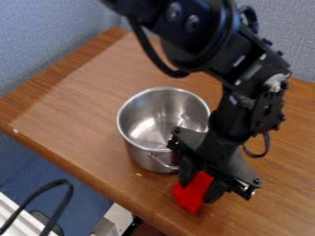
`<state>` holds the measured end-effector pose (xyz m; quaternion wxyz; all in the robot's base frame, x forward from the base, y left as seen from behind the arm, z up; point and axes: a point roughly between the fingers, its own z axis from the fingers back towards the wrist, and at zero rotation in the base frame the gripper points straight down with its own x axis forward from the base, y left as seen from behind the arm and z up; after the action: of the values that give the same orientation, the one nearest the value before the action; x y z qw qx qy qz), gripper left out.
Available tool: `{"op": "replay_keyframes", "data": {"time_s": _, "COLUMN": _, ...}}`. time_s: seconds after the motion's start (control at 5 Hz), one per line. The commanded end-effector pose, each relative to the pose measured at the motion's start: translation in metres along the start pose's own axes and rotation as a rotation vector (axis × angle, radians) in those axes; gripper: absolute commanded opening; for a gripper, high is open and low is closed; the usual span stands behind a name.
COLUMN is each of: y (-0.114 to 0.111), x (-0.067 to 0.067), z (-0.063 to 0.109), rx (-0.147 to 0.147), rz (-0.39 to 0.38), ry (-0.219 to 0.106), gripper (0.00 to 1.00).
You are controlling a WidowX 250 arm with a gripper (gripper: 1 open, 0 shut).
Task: Move the red object from the metal pot to the table
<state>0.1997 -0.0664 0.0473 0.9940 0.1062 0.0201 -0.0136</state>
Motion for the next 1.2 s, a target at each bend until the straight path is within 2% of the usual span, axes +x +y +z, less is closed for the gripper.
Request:
{"op": "replay_keyframes", "data": {"time_s": 0.0, "y": 0.013, "x": -0.001, "z": 0.004, "rx": 0.0, "rz": 0.022, "ry": -0.049, "gripper": 0.0}}
{"op": "replay_keyframes", "data": {"time_s": 0.2, "y": 0.032, "x": -0.006, "z": 0.001, "rx": 0.0, "rz": 0.047, "ry": -0.053, "gripper": 0.0}}
{"op": "replay_keyframes", "data": {"time_s": 0.4, "y": 0.048, "x": -0.012, "z": -0.011, "rx": -0.002, "rz": 0.065, "ry": -0.036, "gripper": 0.0}}
{"op": "replay_keyframes", "data": {"time_s": 0.6, "y": 0.057, "x": -0.016, "z": -0.017, "rx": -0.005, "rz": 0.023, "ry": -0.02, "gripper": 0.0}}
{"op": "replay_keyframes", "data": {"time_s": 0.8, "y": 0.061, "x": -0.014, "z": -0.011, "rx": -0.014, "rz": -0.018, "ry": -0.059, "gripper": 0.0}}
{"op": "replay_keyframes", "data": {"time_s": 1.0, "y": 0.053, "x": -0.005, "z": 0.007, "rx": -0.018, "rz": 0.025, "ry": -0.103, "gripper": 0.0}}
